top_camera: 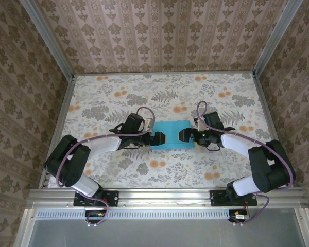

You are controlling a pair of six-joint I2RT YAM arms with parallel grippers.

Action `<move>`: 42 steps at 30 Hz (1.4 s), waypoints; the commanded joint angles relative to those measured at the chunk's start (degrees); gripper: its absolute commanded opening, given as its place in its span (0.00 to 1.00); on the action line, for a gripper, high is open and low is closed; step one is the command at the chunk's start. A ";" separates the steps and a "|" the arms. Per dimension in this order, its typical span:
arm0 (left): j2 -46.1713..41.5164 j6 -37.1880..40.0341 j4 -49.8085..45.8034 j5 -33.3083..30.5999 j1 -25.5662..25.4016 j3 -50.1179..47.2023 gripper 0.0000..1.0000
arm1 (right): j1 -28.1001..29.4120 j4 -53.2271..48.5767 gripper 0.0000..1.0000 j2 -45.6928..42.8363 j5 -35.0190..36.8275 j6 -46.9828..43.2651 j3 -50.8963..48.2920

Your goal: Fold the paper box

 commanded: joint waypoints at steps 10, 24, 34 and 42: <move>-1.47 0.44 5.14 2.55 -0.07 -0.43 1.00 | -0.08 0.47 1.00 -1.63 -2.25 0.91 -0.18; -13.22 -1.42 -3.20 0.32 0.52 1.42 1.00 | 0.58 -7.37 1.00 -14.43 -1.44 6.14 2.77; -20.00 -5.33 -9.26 -1.84 0.54 2.44 1.00 | 2.36 -9.38 1.00 -18.25 -1.37 8.73 3.41; -21.67 -6.06 -14.32 -2.95 0.97 3.68 1.00 | 3.07 -10.08 1.00 -19.63 -1.23 9.88 3.64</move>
